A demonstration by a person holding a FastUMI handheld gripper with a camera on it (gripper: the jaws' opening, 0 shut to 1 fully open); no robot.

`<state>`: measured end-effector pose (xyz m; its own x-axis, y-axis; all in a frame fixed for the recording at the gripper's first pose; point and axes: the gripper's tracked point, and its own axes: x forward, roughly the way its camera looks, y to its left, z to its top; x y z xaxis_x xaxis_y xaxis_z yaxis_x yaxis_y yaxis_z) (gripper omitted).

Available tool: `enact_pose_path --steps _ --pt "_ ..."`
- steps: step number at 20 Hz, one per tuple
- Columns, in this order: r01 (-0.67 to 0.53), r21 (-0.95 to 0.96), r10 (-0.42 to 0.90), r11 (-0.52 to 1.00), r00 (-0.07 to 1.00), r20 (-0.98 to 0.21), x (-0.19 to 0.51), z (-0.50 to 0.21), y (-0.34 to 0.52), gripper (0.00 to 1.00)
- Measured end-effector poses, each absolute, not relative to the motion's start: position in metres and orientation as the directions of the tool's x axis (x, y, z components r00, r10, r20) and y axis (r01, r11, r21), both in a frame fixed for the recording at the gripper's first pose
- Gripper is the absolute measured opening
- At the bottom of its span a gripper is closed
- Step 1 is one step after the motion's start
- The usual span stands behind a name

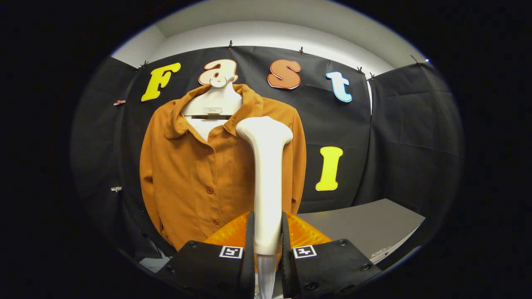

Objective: Iron the clothes twice with a garment steamer, once on the left side and once on the right side.

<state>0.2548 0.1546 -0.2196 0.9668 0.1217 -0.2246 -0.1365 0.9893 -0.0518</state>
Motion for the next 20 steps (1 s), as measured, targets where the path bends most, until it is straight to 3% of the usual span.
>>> enact_pose_path --steps 20 --pt "-0.122 -0.018 0.096 0.992 0.855 -0.51 0.207 -0.357 0.163 0.29"
